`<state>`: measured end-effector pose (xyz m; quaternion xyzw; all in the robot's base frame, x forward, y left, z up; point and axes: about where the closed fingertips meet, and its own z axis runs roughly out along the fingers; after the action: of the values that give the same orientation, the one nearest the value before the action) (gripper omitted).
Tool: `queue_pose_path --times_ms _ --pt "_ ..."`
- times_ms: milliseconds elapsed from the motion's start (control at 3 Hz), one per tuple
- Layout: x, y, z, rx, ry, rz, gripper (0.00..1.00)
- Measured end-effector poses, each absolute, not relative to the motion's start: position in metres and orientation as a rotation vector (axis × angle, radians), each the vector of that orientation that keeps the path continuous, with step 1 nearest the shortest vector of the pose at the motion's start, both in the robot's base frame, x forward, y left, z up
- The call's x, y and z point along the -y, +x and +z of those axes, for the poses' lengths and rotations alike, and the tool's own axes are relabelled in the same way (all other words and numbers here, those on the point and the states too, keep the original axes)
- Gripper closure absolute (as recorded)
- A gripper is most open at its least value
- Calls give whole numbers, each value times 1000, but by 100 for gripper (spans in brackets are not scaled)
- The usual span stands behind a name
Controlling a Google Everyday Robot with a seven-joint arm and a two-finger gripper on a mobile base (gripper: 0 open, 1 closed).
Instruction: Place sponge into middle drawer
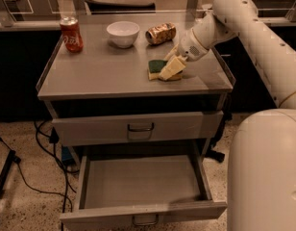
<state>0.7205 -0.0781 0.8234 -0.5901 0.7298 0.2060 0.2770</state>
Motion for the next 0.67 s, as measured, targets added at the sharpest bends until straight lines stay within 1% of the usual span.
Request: queue_pose_path --times_ms 333,667 --pt "78 721 823 -1960 -1585 554 98" --pt "78 721 823 -1960 -1586 554 100"
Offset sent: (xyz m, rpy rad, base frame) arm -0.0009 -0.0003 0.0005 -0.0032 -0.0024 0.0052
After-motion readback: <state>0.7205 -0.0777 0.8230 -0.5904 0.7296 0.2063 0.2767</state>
